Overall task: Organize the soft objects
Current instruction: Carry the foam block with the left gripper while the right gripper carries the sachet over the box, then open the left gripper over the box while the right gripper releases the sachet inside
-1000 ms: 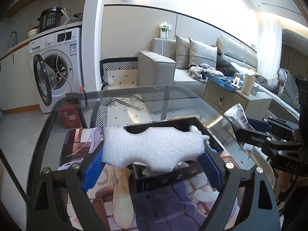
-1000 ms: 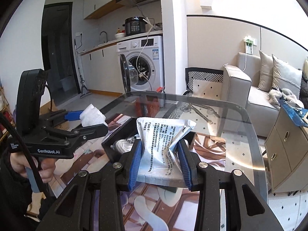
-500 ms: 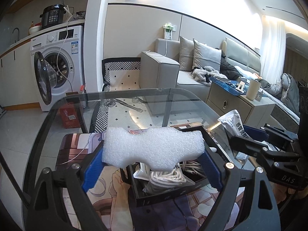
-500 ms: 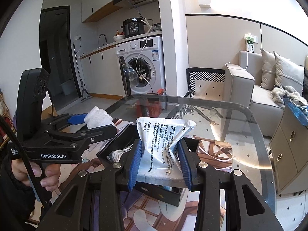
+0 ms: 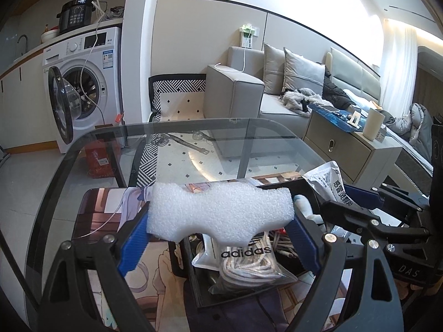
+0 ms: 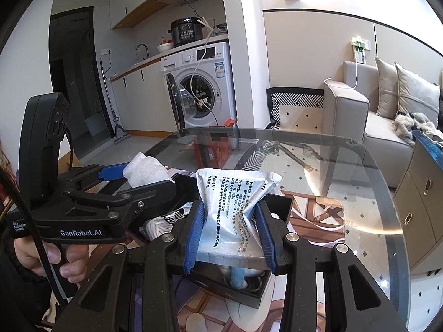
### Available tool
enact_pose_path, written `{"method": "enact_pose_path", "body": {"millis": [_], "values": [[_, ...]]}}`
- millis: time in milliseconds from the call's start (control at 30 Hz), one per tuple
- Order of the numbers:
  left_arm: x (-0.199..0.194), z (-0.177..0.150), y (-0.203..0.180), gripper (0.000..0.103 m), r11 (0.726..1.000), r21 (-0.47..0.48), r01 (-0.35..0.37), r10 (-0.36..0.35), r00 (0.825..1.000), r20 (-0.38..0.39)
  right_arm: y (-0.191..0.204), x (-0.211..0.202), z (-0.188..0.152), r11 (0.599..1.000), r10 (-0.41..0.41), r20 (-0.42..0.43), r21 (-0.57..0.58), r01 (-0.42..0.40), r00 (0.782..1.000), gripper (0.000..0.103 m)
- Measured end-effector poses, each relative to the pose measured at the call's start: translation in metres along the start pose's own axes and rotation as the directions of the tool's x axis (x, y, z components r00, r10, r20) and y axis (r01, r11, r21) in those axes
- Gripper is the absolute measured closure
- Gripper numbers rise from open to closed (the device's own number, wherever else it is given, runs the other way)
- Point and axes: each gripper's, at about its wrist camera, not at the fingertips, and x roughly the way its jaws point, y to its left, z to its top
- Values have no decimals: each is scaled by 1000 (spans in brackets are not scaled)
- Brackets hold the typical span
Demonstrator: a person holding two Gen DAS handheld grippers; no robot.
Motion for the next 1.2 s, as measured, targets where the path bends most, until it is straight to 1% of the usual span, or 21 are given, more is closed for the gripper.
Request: {"method": "enact_pose_path", "body": {"millis": [100, 300, 467, 533, 600, 633, 733, 800, 867, 900, 933, 1000, 1100, 1200], "values": [[4, -1, 1, 14, 1000, -6, -7, 7, 1000, -4, -2, 8, 0, 1000, 18, -6, 18, -18, 1000, 65], [5, -1, 7, 14, 1000, -17, -17, 17, 1000, -2, -2, 23, 0, 999, 31, -15, 18, -31, 999, 65], [4, -1, 12, 14, 999, -28, -19, 19, 1000, -1, 0, 36, -2, 1000, -7, -45, -9, 7, 999, 65], [6, -1, 14, 14, 999, -32, -18, 18, 1000, -3, 4, 46, -5, 998, -53, -87, -52, 48, 995, 61], [6, -1, 13, 14, 999, -31, -16, 16, 1000, -5, 7, 51, -10, 994, -80, -106, -85, 71, 991, 56], [7, -1, 12, 14, 999, -29, -14, 14, 1000, -5, 7, 53, -11, 993, -86, -108, -95, 76, 990, 52], [9, -2, 10, 14, 1000, -22, -11, 11, 1000, -9, 7, 55, -15, 992, -90, -129, -104, 76, 988, 47], [10, -2, 9, 14, 1000, -21, -10, 10, 1000, -10, 8, 54, -18, 988, -109, -133, -123, 93, 985, 37], [10, -2, 9, 14, 1000, -16, -7, 7, 1000, -12, 9, 47, -19, 987, -104, -115, -134, 88, 988, 31], [10, -3, 8, 14, 1000, -12, -7, 7, 1000, -12, 8, 42, -19, 987, -105, -100, -136, 91, 989, 24], [10, -4, 8, 14, 1000, -8, -8, 7, 1000, -12, 8, 38, -19, 986, -110, -89, -138, 98, 990, 19], [11, -4, 6, 14, 1000, -2, -2, 2, 1000, -16, 7, 32, -17, 984, -120, -77, -143, 108, 990, 19], [15, -5, 3, 14, 1000, 9, 0, 1, 1000, -24, 5, 27, -18, 983, -124, -75, -143, 112, 989, 14], [19, -6, 0, 14, 1000, 19, 6, -5, 999, -37, 3, 24, -19, 983, -133, -77, -139, 122, 988, 13]]}}
